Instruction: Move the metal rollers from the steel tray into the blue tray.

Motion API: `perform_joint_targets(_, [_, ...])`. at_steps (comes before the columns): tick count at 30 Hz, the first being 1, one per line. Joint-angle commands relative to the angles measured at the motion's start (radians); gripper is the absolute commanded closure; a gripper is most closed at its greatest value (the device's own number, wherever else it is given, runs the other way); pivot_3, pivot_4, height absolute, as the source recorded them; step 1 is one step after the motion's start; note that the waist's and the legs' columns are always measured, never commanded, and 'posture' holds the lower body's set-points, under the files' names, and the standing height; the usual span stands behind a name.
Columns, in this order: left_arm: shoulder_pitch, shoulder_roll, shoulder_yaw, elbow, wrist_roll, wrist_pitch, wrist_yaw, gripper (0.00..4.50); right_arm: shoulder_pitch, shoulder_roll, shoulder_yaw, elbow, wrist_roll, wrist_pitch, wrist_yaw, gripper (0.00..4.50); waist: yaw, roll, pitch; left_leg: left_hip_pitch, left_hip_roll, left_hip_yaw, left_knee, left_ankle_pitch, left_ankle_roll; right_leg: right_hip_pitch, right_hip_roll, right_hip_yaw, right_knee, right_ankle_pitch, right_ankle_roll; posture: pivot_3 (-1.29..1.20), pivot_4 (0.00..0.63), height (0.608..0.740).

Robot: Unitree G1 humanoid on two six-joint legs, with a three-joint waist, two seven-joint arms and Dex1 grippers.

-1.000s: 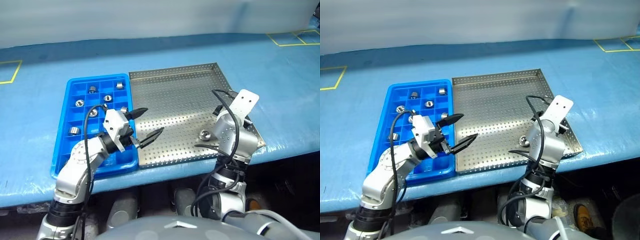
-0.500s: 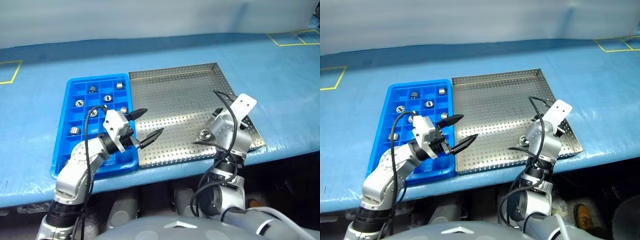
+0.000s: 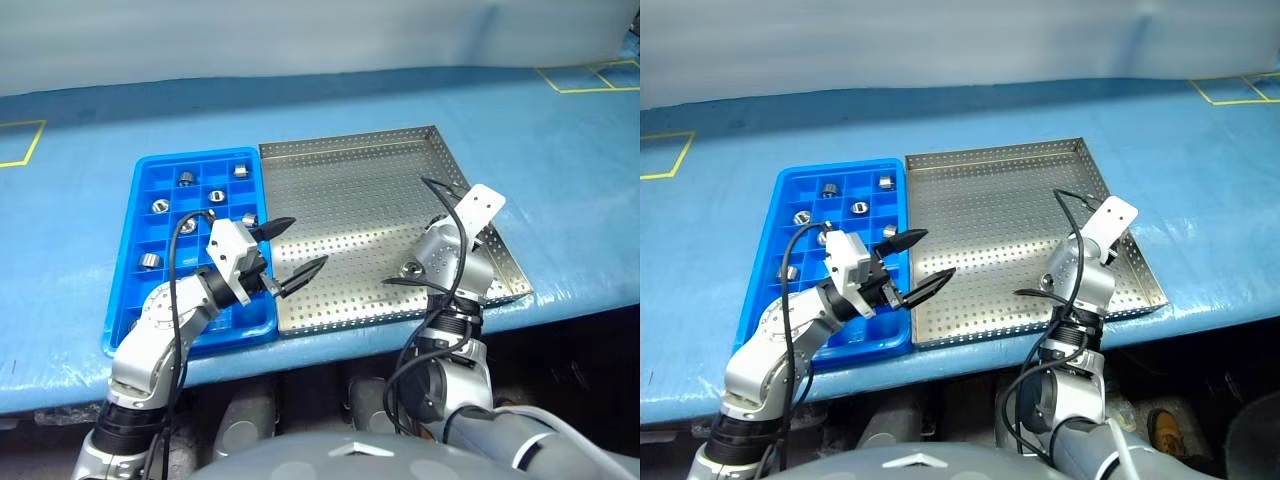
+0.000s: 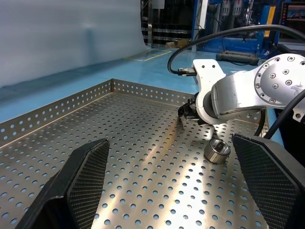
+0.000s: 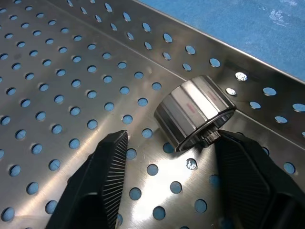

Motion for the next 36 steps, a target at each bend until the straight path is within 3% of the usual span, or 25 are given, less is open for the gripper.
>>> perform_joint_targets(1, [0.000, 0.000, 0.001, -0.046, -0.020, 0.000, 0.007, 0.00, -0.015, -0.005, -0.003, 0.001, -0.002, -0.024, -0.020, 2.58, 0.000, 0.000, 0.000, 0.000, 0.000, 0.000, 0.000, 0.000, 0.000, 0.000, 0.000, 0.000, 0.000, 0.000, 0.000, -0.02, 0.150, 0.740])
perform_joint_targets(7, [-0.001, -0.002, 0.002, -0.045, -0.021, 0.001, 0.010, 0.00, -0.012, -0.007, 0.007, 0.001, -0.004, -0.029, -0.024, 4.49, 0.000, 0.000, 0.000, 0.000, 0.000, 0.000, 0.000, 0.000, 0.000, 0.000, 0.000, 0.000, -0.001, 0.000, 0.000, -0.02, 0.150, 0.740])
perform_joint_targets(22, [0.012, 0.002, 0.013, -0.039, -0.031, -0.004, 0.013, 0.00, 0.114, 0.102, 0.178, -0.264, -0.014, 0.115, 0.055, 4.49, 0.000, 0.001, 0.001, -0.001, 0.000, -0.001, -0.004, 0.000, 0.000, 0.000, 0.000, 0.000, -0.006, 0.000, 0.000, -0.02, 0.150, 0.740])
perform_joint_targets(27, [0.004, 0.004, 0.015, -0.026, -0.042, -0.006, 0.009, 0.00, 0.009, 0.082, 0.226, -0.140, -0.154, 0.144, -0.111, 4.49, 0.000, 0.002, 0.001, -0.001, 0.001, 0.000, -0.004, 0.000, 0.000, 0.000, 0.000, 0.000, -0.007, 0.000, 0.000, -0.03, 0.150, 0.740])
perform_joint_targets(31, [-0.001, 0.004, 0.020, -0.019, -0.046, -0.007, 0.008, 0.00, -0.064, 0.081, 0.177, -0.046, -0.143, 0.098, -0.169, 3.64, 0.000, 0.002, 0.001, -0.001, 0.000, 0.000, -0.004, 0.000, 0.000, 0.000, 0.000, 0.000, -0.009, 0.002, -0.001, -0.03, 0.150, 0.740])
perform_joint_targets(36, [0.007, 0.003, 0.028, -0.021, -0.049, -0.008, 0.010, 0.00, -0.119, 0.073, 0.141, 0.048, -0.150, 0.044, -0.269, 1.96, 0.000, 0.002, 0.001, -0.001, 0.000, 0.000, -0.008, 0.000, 0.001, 0.000, 0.000, 0.000, -0.011, 0.004, -0.002, -0.01, 0.150, 0.740])
